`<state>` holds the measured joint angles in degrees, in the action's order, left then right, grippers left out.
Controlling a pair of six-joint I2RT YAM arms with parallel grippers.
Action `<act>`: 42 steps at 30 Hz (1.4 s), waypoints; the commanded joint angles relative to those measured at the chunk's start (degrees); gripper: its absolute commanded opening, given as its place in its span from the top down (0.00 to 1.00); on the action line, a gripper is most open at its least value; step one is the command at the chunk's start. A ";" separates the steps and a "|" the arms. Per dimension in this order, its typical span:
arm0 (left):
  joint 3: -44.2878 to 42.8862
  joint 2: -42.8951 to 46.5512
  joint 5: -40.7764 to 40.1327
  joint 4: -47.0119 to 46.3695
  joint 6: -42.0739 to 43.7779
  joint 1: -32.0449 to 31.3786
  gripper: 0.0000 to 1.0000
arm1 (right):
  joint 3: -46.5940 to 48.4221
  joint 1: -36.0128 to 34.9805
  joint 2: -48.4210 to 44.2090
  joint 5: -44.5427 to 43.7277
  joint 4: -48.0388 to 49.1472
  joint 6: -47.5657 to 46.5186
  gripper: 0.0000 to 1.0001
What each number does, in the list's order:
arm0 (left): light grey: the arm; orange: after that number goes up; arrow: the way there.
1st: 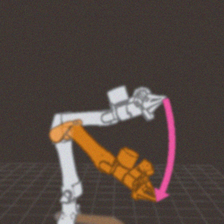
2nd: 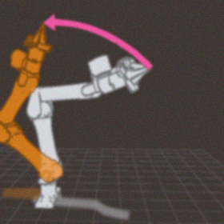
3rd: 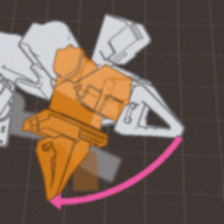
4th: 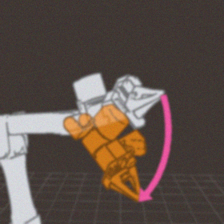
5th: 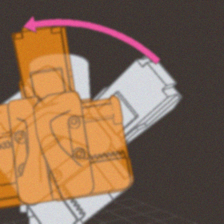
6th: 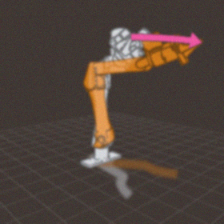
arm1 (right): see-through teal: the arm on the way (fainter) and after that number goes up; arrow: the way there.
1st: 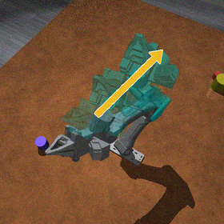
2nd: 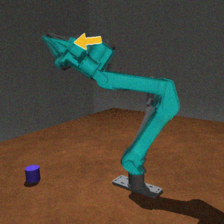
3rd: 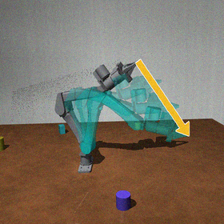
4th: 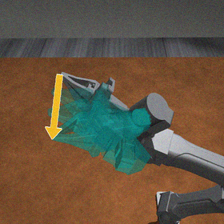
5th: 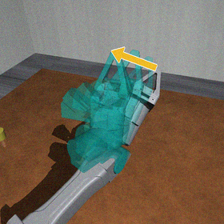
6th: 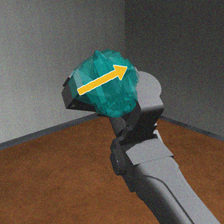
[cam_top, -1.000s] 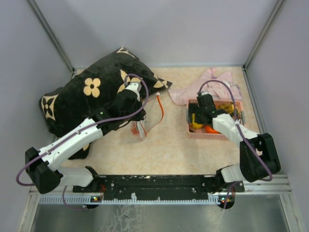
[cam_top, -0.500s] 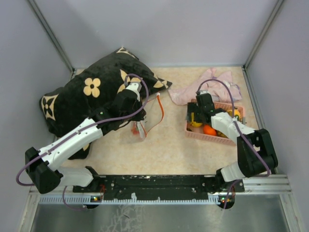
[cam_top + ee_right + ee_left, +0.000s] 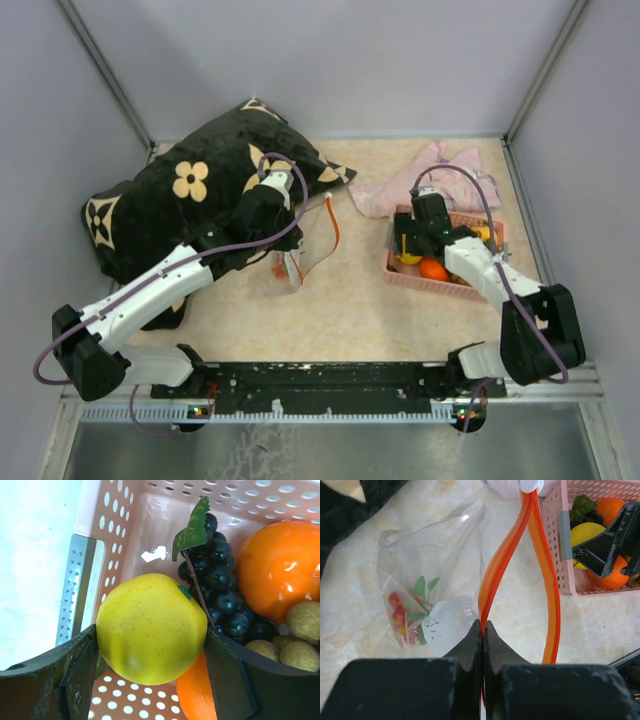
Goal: Place the food in the zip-top bag and seal the zipper
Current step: Pick up the fake fruit from the bin, then place the fake fruit in the zipper food storage bag.
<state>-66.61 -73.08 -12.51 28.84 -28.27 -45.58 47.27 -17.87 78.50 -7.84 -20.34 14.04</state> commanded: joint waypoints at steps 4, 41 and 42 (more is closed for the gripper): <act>-0.26 0.00 0.47 -0.45 0.71 0.31 1.00 | 1.22 0.29 -6.65 -0.06 -1.79 -0.34 0.55; -0.28 -0.37 2.41 -0.72 1.10 0.31 1.00 | 10.92 -21.47 -16.46 19.00 18.70 7.29 0.59; -0.28 -0.32 2.36 -0.72 1.22 0.34 1.00 | 10.99 -21.84 -15.67 19.15 19.57 7.38 0.59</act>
<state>-66.61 -73.10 -10.83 28.80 -28.03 -45.52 55.29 -37.74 60.64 9.04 -10.13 20.10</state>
